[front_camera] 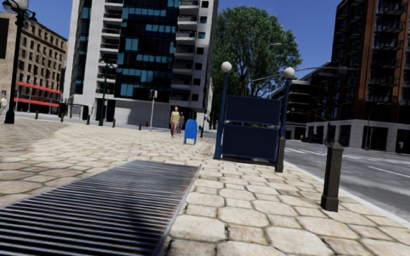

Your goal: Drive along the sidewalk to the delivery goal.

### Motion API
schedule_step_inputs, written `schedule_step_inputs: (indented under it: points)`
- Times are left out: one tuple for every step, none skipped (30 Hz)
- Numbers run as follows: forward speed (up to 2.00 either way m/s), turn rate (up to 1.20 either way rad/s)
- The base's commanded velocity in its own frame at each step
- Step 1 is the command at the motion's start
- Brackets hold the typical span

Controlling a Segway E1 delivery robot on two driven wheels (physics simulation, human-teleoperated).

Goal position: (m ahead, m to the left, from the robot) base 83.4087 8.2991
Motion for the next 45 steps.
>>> schedule_step_inputs:
  points:
    - [2.0,0.28]
    - [2.0,0.28]
    - [2.0,0.31]
    - [2.0,0.34]
    - [2.0,0.35]
    - [2.0,0.35]
    - [2.0,0.35]
    - [2.0,0.35]
    - [2.0,0.35]
    - [2.0,0.35]
    - [2.0,0.35]
    - [2.0,0.35]
    - [2.0,0.35]
    - [2.0,0.35]
    - [2.0,0.35]
    - [2.0,0.35]
    - [2.0,0.35]
    - [2.0,0.35]
    - [2.0,0.35]
    - [2.0,0.35]
    - [2.0,0.35]
    - [2.0,0.35]
    - [2.0,0.35]
    - [2.0,0.35]
    - [2.0,0.35]
    - [2.0,0.35]
    - [2.0,0.35]
    - [2.0,0.35]
    - [2.0,0.35]
    - [2.0,0.35]
    - [2.0,0.35]
    - [2.0,0.35]
    - [2.0,0.35]
    - [2.0,0.35]
    - [2.0,0.35]
    - [2.0,0.35]
    - [2.0,0.35]
    - [2.0,0.35]
    - [2.0,0.35]
    - [2.0,0.35]
    - [2.0,0.35]
    - [2.0,0.35]
    - [2.0,0.35]
    - [2.0,0.35]
    - [2.0,0.35]
